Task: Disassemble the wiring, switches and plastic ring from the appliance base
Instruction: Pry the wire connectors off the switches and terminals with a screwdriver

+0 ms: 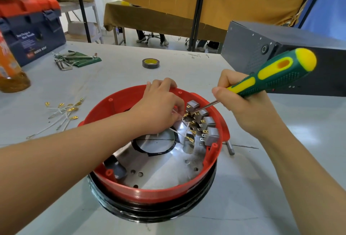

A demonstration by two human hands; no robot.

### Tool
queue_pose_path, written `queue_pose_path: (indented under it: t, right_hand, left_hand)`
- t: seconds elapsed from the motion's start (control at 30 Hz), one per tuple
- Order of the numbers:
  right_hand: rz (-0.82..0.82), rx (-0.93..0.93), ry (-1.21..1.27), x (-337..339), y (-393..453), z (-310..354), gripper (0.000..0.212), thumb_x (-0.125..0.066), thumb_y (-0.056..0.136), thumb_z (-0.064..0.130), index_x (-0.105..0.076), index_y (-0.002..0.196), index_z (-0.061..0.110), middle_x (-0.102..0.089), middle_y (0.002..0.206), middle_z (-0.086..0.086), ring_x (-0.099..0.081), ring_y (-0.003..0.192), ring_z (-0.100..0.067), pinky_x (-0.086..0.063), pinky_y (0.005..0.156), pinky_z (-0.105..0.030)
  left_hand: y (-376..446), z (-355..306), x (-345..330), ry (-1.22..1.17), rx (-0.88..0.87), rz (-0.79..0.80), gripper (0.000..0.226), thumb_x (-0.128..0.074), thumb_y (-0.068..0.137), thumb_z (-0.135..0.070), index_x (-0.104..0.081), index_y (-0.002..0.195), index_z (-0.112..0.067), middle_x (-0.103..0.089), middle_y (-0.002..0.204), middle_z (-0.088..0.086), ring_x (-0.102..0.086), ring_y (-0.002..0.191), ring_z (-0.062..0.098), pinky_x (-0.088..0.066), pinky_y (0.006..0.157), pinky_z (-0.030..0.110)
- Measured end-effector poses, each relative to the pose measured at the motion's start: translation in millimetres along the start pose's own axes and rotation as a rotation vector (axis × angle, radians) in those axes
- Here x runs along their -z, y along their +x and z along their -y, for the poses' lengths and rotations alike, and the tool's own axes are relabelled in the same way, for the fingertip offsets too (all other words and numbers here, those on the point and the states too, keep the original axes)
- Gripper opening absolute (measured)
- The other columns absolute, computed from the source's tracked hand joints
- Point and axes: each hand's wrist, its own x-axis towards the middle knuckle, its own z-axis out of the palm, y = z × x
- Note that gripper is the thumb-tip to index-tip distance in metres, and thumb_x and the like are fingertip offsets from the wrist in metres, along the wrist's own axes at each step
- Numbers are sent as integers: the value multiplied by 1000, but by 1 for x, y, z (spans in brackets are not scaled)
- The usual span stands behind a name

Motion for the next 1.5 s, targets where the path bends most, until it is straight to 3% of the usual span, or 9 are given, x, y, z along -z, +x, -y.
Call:
queue_pose_path:
  t: [0.23,0.43,0.6,0.73,0.83,0.93,1.0,1.13,1.5]
  right_hand:
    - [-123,-65,121,-3,-5,-9,27,-52,79,15,-38,60,3,-34,56,-14,-33,53,-12,-29,50,-20]
    - [-133,-55,110,-4,-7,-8,27,-52,79,14,-37,59,4,-33,53,-9,-34,51,-9,-29,50,-18]
    - [23,53,-75,0,-12,1,28,-55,85,15,-41,61,14,-40,54,-3,-37,50,-3,-30,49,-10]
    - [252,-115,-179,11,-13,1,23,-58,92,37,-53,71,29,-55,62,10,-52,55,-1,-43,61,-20]
    - [251,-95,-103,15,-9,4,25,-61,91,22,-51,69,17,-50,60,3,-46,53,-5,-40,57,-24]
    - [306,-146,-137,19,-8,2,17,-63,89,32,-53,76,33,-56,72,14,-51,64,1,-43,67,-19]
    - [261,-150,-127,20,-9,1,20,-66,86,35,-54,72,30,-55,68,15,-50,62,0,-42,64,-15]
    - [116,-139,29,13,-6,2,26,-59,78,23,-44,59,12,-39,52,-1,-37,52,-11,-33,51,-17]
    - [-56,-222,121,1,-1,0,29,-56,73,23,-40,49,21,-33,51,-6,-33,53,-15,-29,52,-23]
  left_hand:
    - [0,1,0,12,-4,1,13,-60,88,-24,-69,96,-31,-31,141,6,-25,130,29,-19,113,53]
    - [0,1,-1,20,-13,-6,18,-57,90,-19,-68,97,-31,-31,139,5,-26,128,29,-20,112,51]
    - [1,2,-2,37,-22,-15,17,-57,90,-20,-68,96,-31,-32,139,5,-27,127,29,-20,112,51]
    - [1,2,-3,45,-25,-27,17,-57,90,-21,-68,97,-32,-32,139,5,-26,126,28,-22,111,48]
    - [1,2,-4,50,-28,-31,16,-57,90,-22,-68,96,-32,-32,139,5,-27,125,28,-23,109,45]
    - [1,1,-4,41,-21,-23,15,-57,90,-22,-67,95,-32,-32,139,4,-27,126,28,-22,111,48]
    - [1,1,-3,39,-19,-22,16,-57,90,-21,-67,95,-32,-32,139,4,-27,126,28,-22,111,49]
    - [1,1,-4,35,-23,-26,15,-57,90,-20,-67,94,-31,-32,140,5,-27,126,29,-22,111,49]
    - [1,2,-5,52,-21,-27,16,-58,90,-22,-68,99,-31,-32,141,5,-28,126,30,-22,111,50]
